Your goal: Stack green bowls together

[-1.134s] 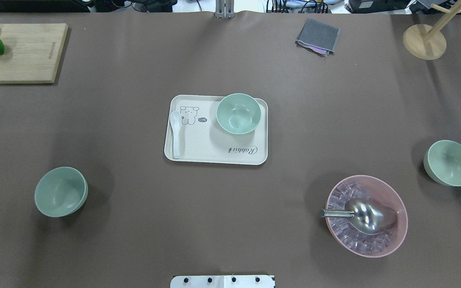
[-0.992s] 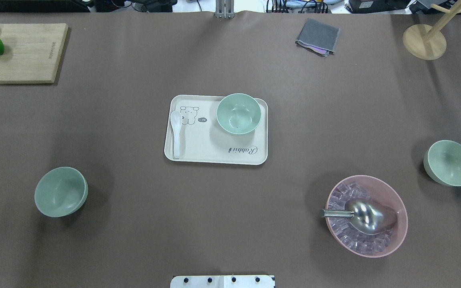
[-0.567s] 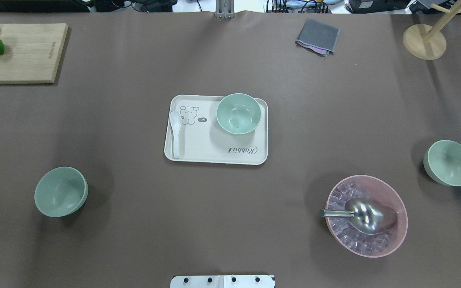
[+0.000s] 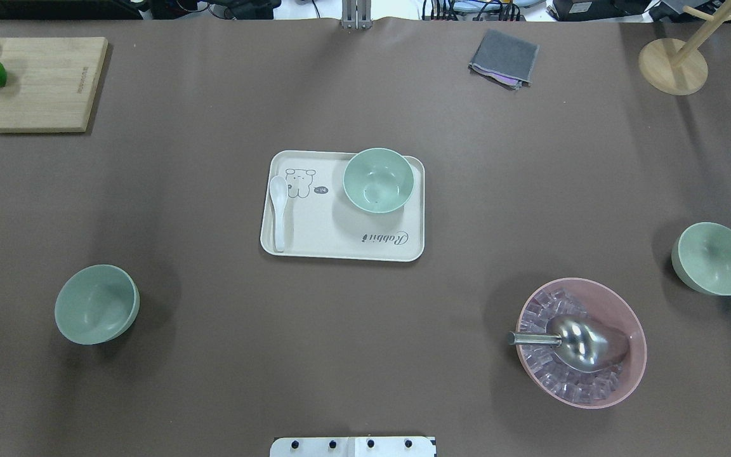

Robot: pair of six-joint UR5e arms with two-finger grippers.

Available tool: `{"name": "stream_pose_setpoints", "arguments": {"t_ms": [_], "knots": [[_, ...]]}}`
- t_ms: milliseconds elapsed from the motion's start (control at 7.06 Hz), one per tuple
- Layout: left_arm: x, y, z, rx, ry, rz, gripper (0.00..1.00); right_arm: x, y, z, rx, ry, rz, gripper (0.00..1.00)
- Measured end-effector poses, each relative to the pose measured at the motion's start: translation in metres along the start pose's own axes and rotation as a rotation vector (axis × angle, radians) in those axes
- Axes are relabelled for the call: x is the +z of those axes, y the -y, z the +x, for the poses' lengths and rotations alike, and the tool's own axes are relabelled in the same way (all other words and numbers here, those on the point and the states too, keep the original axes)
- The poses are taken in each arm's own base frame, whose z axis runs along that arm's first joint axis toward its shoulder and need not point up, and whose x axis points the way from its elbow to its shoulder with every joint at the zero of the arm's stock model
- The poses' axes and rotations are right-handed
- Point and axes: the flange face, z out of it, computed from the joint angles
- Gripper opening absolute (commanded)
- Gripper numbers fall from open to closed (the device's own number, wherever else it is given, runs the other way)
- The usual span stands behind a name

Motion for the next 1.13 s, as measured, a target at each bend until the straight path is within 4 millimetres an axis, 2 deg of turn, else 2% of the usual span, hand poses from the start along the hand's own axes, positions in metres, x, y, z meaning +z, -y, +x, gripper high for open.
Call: {"name": "stream_pose_setpoints", "arguments": {"t_ms": [283, 709, 1134], "knots": [[-0.003, 0.004, 0.003, -0.004, 0.002, 0.023, 0.98, 0.0, 0.0, -0.004, -0.002, 0.032, 0.007, 1.0], [0.005, -0.015, -0.001, 0.016, 0.007, 0.085, 0.98, -0.002, 0.009, -0.006, -0.011, 0.033, 0.011, 1.0], [0.003, -0.014, 0.001, -0.045, -0.001, 0.101, 0.98, -0.004, 0.013, -0.013, -0.029, 0.035, 0.017, 1.0]]}}
